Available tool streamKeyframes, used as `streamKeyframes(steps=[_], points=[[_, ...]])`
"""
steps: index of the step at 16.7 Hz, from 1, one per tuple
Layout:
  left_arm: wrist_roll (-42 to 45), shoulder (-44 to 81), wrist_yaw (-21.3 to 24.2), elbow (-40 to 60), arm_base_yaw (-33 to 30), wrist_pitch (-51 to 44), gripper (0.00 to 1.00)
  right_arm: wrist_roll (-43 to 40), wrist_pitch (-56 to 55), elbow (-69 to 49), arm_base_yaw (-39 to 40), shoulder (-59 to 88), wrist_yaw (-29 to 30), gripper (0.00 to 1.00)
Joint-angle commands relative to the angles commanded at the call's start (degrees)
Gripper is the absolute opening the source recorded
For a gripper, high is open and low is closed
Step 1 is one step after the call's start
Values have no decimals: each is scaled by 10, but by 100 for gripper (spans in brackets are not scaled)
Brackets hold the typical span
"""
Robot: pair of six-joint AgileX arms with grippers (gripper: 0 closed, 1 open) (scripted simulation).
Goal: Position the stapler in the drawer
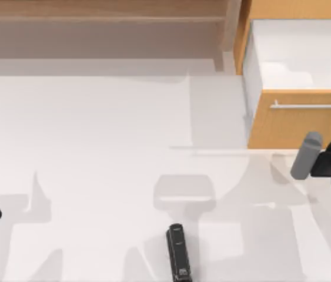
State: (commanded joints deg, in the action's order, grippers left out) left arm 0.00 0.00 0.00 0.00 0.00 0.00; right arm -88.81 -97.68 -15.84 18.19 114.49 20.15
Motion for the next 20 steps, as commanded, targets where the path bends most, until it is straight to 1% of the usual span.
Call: streamKeyframes(steps=[4,17,18,20], points=[[0,0,0,0,0,0,100,-1,-3,3,1,-1,1,0],[0,0,0,0,0,0,100,-1,-3,3,1,-1,1,98],[0,0,0,0,0,0,100,-1,-3,3,1,-1,1,100],[0,0,0,0,0,0,100,-1,-3,3,1,-1,1,100]])
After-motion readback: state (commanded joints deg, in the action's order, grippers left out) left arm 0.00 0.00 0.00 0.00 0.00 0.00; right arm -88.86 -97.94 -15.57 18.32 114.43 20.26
